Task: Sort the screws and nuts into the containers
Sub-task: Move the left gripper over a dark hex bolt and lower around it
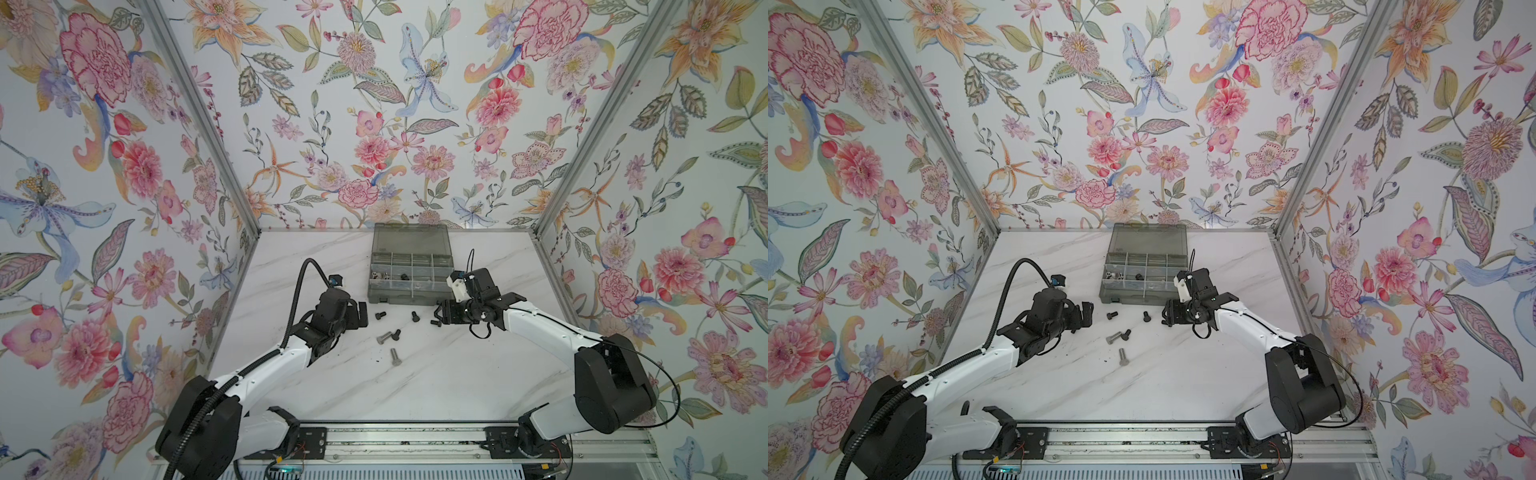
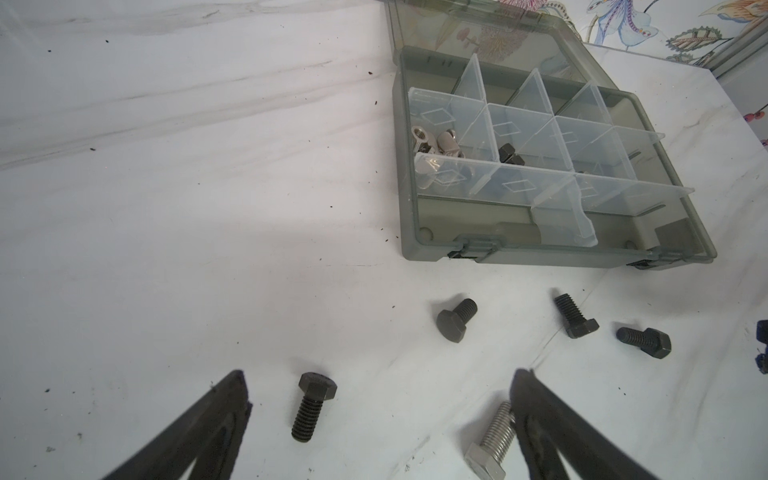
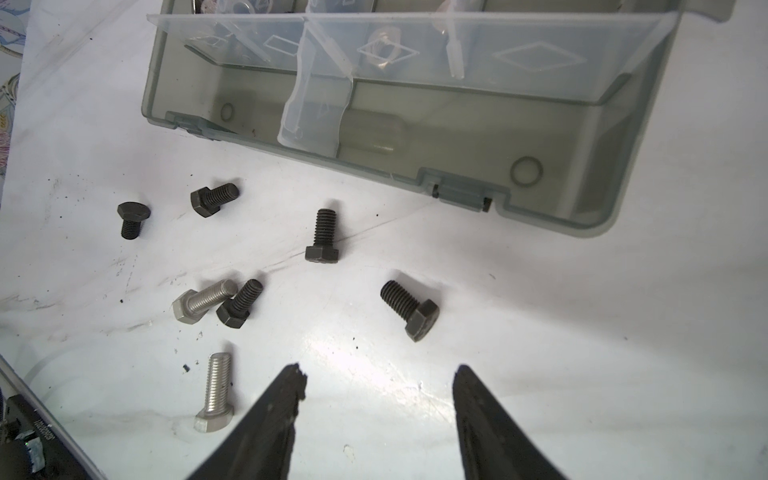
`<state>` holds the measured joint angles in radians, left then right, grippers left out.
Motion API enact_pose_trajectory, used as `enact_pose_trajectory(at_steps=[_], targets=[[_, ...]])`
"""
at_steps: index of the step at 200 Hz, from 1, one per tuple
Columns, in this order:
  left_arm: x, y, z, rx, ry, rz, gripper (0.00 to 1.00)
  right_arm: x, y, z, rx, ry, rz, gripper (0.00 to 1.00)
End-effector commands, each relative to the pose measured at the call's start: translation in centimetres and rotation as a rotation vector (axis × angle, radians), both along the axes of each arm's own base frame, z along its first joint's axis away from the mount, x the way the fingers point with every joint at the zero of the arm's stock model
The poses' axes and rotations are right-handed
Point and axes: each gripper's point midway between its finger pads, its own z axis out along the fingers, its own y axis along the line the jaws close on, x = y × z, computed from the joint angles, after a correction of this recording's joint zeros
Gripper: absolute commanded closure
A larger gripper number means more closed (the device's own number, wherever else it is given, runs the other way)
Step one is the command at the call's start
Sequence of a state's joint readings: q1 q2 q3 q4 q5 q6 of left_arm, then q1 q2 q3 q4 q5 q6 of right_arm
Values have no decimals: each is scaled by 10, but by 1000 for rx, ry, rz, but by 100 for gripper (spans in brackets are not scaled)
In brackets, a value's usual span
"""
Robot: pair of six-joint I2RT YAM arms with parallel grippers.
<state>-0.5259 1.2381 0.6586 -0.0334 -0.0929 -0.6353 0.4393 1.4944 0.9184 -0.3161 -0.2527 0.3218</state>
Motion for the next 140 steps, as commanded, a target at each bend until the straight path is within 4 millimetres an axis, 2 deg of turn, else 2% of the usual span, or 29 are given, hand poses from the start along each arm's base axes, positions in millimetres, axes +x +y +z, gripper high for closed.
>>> enact_pose_trajectory(at_steps=[1,82,140], targets=[[-2,9,-1,22,-1,5,1,-3,-1,-10,-19,14,-8,39],[-4,18,-11,36,17,25,1,-2,-3,-19,-56,26,-22,39],[-4,38,-39,79,63,54,0,-1,0,-18,-50,25,-18,38]])
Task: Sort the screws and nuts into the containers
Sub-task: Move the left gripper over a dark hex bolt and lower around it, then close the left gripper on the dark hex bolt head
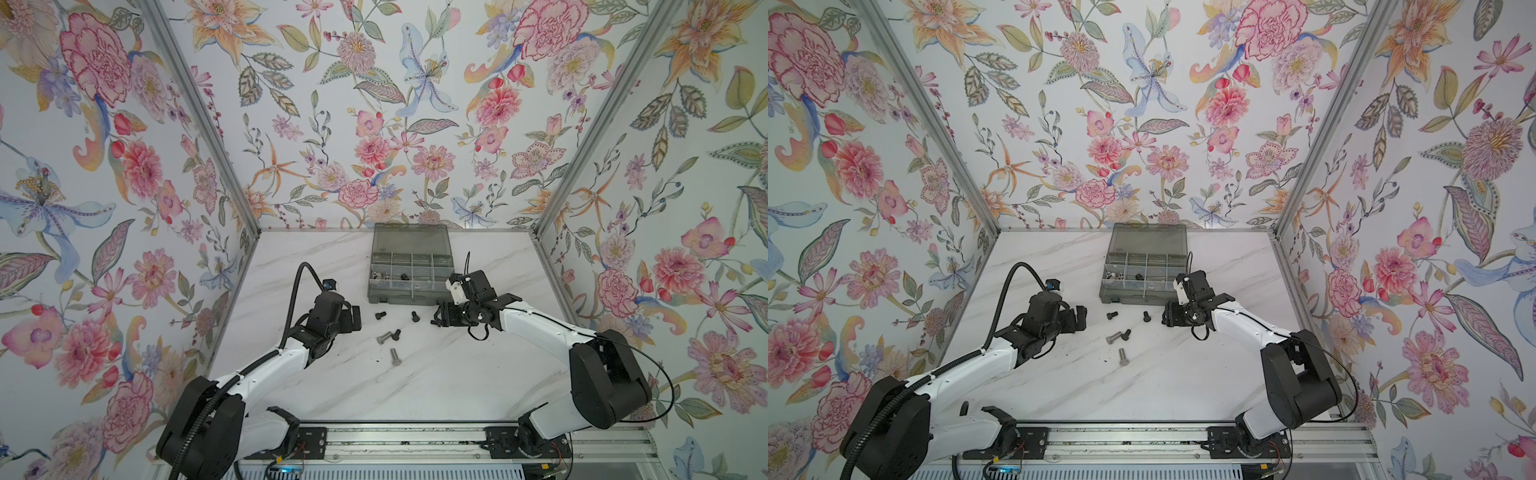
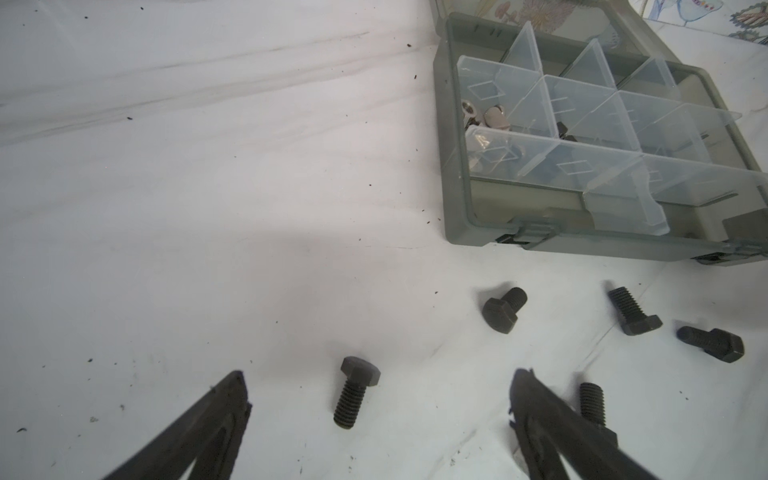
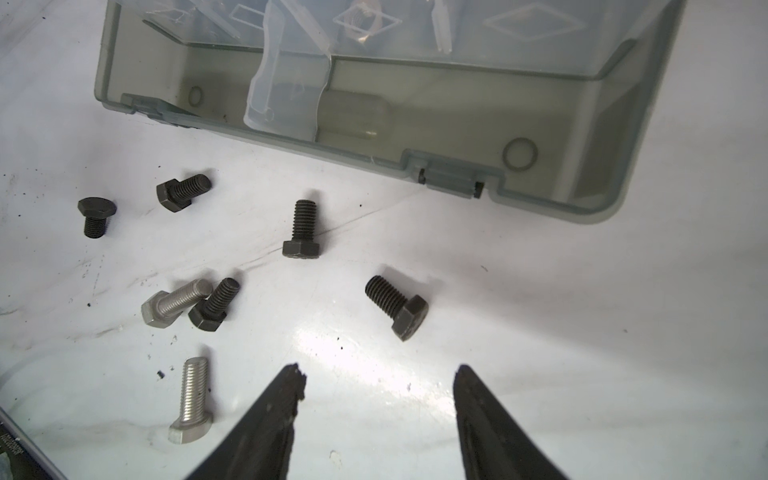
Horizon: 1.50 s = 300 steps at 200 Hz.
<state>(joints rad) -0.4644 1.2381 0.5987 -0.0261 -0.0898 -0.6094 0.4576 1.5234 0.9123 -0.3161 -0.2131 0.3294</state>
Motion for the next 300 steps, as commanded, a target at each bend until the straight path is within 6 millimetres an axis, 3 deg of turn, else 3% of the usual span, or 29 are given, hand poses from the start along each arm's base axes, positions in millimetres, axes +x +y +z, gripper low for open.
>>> enact_pose_trajectory(at_steps=[1,86,119,210,260,266,300], targets=[[0,12,-16,38,24,11,1,1,1,-4,-7,5,-7,38],[1,5,-63,31,154,-35,1,0,1,-8,-12,16,-10,38],[-4,11,-78,96,223,-36,5,2,2,-9,-13,20,-8,38],[-3,7,-87,121,277,-67,41,8,9,-9,-4,24,3,37],[0,2,-85,97,265,-74,55,9,9,-9,-2,25,4,36],[-3,3,-96,107,295,-75,56,9,9,-9,-3,26,4,36],[-2,-2,-97,81,294,-82,66,8,9,-7,0,21,5,36]])
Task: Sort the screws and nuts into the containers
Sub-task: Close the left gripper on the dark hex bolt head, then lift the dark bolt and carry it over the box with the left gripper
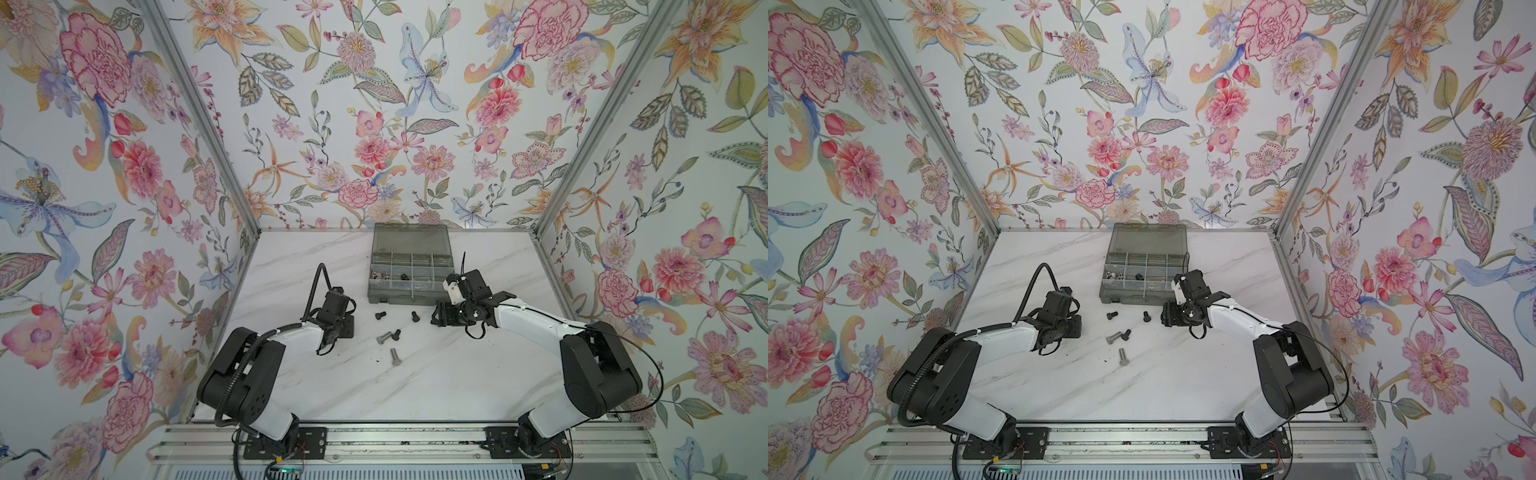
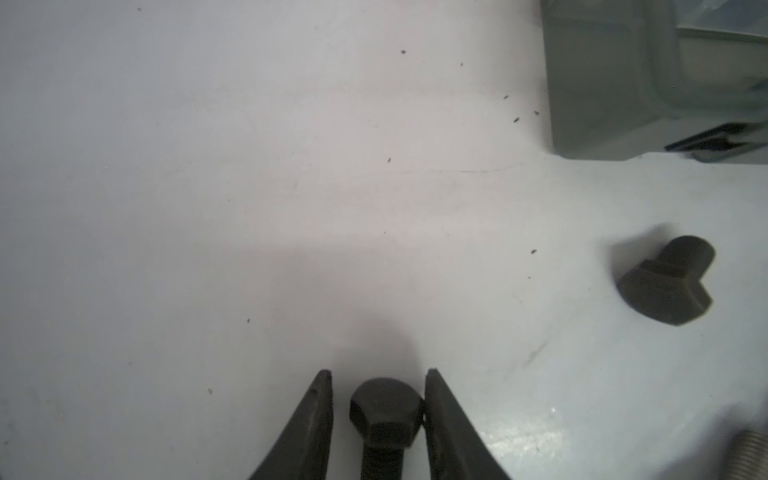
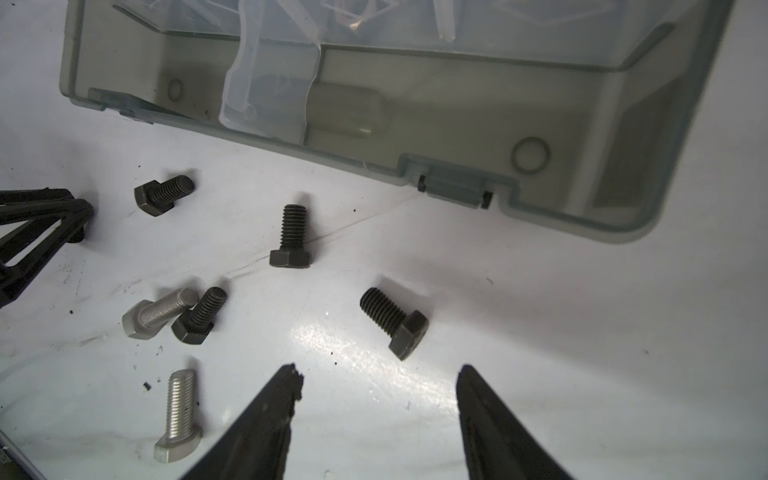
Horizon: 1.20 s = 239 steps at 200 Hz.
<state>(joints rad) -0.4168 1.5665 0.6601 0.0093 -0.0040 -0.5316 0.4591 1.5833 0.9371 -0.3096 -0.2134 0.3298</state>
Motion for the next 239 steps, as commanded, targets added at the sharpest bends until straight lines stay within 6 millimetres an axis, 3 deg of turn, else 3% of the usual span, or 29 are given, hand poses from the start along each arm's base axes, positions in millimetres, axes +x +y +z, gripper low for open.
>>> enact_pose_trajectory(at_steps=[1,81,85,111,159,184,202,206,239], targets=[[-10,0,-15,-8,68,-11,67,3,6,4,12,-4,3,36],[-7,-11,-5,-83,35,-15,97,1,5,7,16,-11,2,36],[-3,-14,7,-107,0,-21,99,1,5,8,17,-14,3,36],[12,-31,42,-213,-95,-42,100,1,4,10,18,-19,-1,36],[52,-58,124,-363,-309,-79,100,-1,4,12,25,-22,-1,35],[76,-71,150,-396,-384,-100,100,-1,5,12,28,-20,1,35],[92,-79,160,-414,-422,-114,100,-2,5,12,29,-19,3,35],[97,-83,148,-411,-400,-116,100,-2,5,12,29,-20,2,35],[120,-104,138,-466,-386,-150,100,-4,5,15,34,-24,-1,35]])
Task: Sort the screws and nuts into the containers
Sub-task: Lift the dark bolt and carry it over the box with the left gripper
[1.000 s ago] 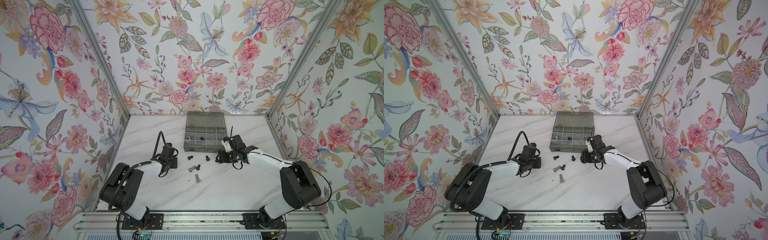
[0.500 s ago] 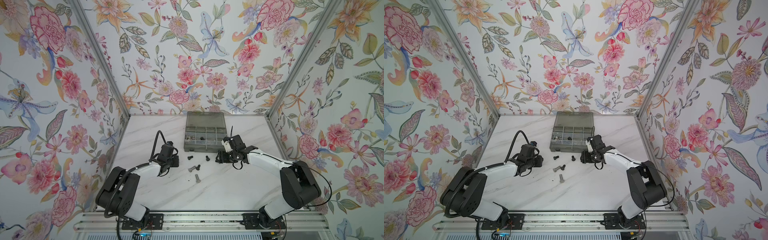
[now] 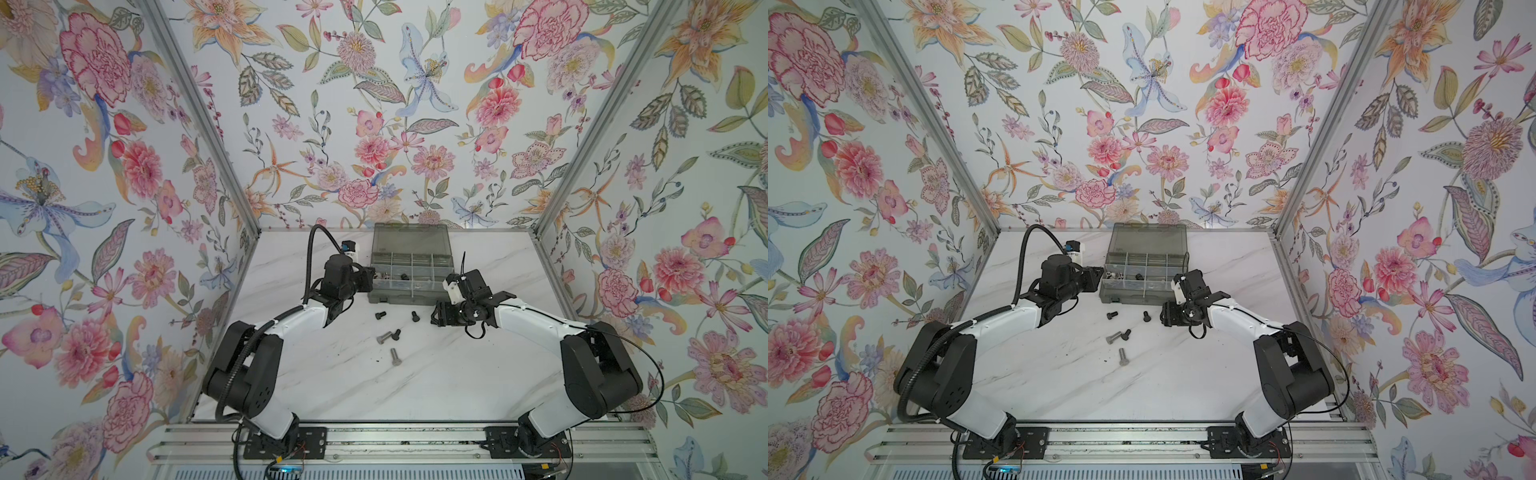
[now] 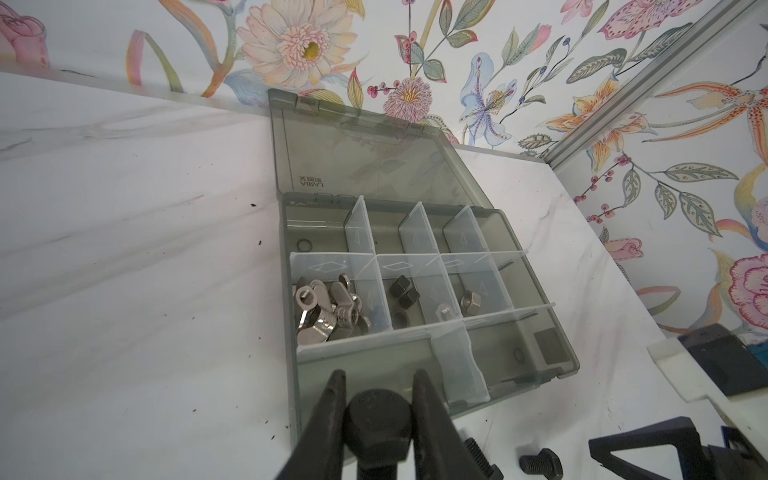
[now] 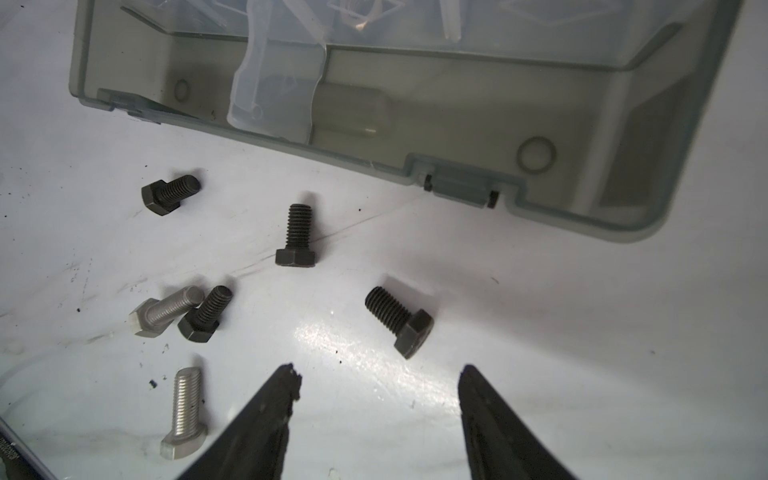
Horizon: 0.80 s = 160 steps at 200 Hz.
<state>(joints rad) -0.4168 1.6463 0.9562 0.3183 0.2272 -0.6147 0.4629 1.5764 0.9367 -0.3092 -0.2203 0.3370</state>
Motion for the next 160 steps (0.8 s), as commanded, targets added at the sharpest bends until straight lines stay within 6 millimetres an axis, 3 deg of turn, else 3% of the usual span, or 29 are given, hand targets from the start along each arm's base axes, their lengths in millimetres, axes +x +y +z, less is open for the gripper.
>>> enact_pose_trajectory(at_steps=[1,57,83,129,160], targets=[[16,-14,-5,-50,0,-40,100,-3,3,12,23,-24,-3,35],[17,-33,-34,-24,54,-78,100,-8,-1,11,20,-23,-9,34],[18,-34,-50,22,78,-67,100,-10,1,10,22,-19,-6,34],[20,-32,-61,81,74,-37,100,-12,3,11,25,-20,0,34],[20,-30,-66,100,85,-23,81,-13,3,11,24,-20,1,33]])
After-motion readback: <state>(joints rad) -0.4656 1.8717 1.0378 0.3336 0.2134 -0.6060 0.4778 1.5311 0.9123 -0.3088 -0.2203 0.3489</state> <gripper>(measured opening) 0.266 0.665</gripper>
